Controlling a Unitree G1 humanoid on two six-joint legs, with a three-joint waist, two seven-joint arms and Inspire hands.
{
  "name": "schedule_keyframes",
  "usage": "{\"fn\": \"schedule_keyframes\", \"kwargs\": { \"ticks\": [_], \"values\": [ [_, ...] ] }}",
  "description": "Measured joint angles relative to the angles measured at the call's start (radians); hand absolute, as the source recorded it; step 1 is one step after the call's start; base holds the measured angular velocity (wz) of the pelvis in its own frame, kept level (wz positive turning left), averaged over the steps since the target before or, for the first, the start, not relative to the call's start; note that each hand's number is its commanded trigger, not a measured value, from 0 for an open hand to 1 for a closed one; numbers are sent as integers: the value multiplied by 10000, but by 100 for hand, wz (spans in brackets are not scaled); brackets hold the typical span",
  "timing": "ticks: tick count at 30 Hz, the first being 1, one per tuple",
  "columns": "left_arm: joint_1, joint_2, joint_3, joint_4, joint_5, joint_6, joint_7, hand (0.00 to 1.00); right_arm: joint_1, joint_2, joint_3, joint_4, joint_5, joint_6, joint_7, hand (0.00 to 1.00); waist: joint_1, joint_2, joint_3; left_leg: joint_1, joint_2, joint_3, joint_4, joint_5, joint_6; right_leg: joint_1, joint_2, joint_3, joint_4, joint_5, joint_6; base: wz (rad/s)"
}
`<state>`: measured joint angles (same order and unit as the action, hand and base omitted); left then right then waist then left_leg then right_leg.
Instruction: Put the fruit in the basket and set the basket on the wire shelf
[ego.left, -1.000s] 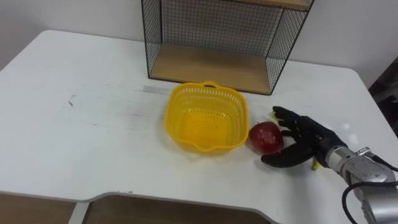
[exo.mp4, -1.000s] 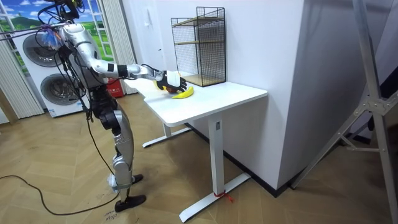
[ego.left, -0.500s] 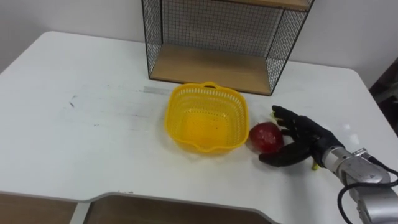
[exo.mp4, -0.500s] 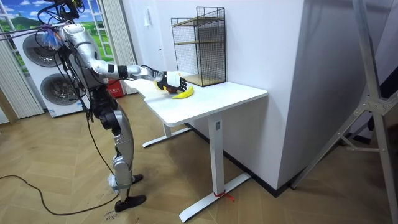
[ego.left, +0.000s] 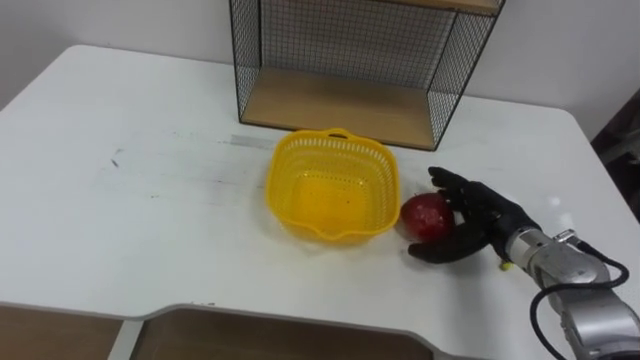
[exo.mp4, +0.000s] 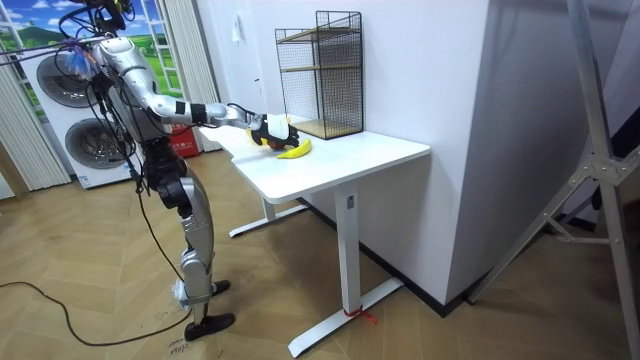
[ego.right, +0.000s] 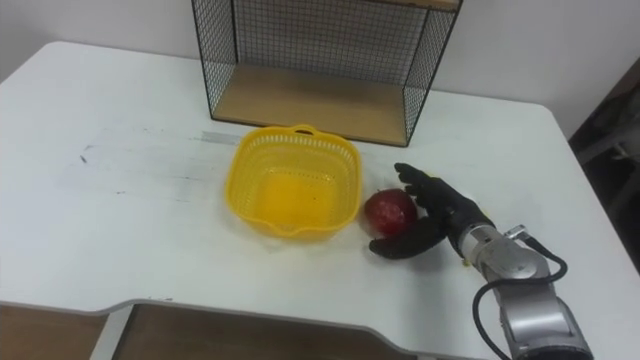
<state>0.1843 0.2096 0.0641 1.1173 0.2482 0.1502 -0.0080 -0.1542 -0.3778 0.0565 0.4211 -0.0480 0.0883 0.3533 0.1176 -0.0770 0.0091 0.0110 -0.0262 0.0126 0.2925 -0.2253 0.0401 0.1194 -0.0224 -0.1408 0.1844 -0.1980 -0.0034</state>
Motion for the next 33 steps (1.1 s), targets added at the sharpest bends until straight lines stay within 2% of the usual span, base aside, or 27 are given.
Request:
{"fn": "schedule_keyframes", "kwargs": {
  "ticks": [8, 12, 13, 14, 15, 22, 25, 33],
  "values": [
    [-177, 13, -113, 2, 1, -1, -35, 0, -55, 0, 161, -1, -315, -31, -33, 0, -2, -45, -17, -16, 1, 2, -17, 1, 0, -11, -5, -18, -5, 2, 2, 0],
    [-272, 15, -111, -8, 1, -1, -31, 0, -56, 0, 255, -5, -473, -20, -36, 0, 9, -121, -52, -26, -2, 1, -23, 1, 1, -25, -8, -16, -4, 3, 3, 0],
    [-286, 14, -111, -9, 1, -1, -31, 0, -59, 0, 288, -6, -594, -26, -38, 49, 10, -133, -49, -26, -2, 1, -22, 1, 1, -25, -8, -16, -4, 4, 4, 0],
    [-289, 14, -111, -9, 1, -1, -31, 0, -62, 1, 302, -6, -658, -27, -38, 86, 9, -136, -49, -26, -2, 1, -22, 1, 1, -25, -8, -16, -4, 4, 4, 0],
    [-292, 15, -111, -9, 1, -1, -29, 0, -75, 2, 315, -7, -747, -28, -38, 100, 10, -136, -50, -26, -2, 0, -22, 0, 1, -25, -10, -16, -4, 4, 5, 0],
    [-284, 19, -102, -9, 2, 3, -27, 0, -278, -50, 273, 137, -1082, -2, -508, 100, 16, -131, -50, -11, -1, -5, -21, -4, 2, 18, 3, -18, -82, 14, 8, 0],
    [-297, 19, -81, -8, 2, 11, -27, 0, -480, -72, 190, 382, -1206, 7, -646, 100, 124, -129, -55, -13, 14, -12, -19, -9, -2, 15, 26, -5, -142, 59, 0, 0],
    [-367, 7, -81, -8, 4, 29, -32, 0, -519, -33, 209, 385, -1169, 17, -435, 100, 225, -101, -52, -43, 119, -58, -11, -102, -66, 94, 103, -25, -127, 83, -20, 0]
  ]
}}
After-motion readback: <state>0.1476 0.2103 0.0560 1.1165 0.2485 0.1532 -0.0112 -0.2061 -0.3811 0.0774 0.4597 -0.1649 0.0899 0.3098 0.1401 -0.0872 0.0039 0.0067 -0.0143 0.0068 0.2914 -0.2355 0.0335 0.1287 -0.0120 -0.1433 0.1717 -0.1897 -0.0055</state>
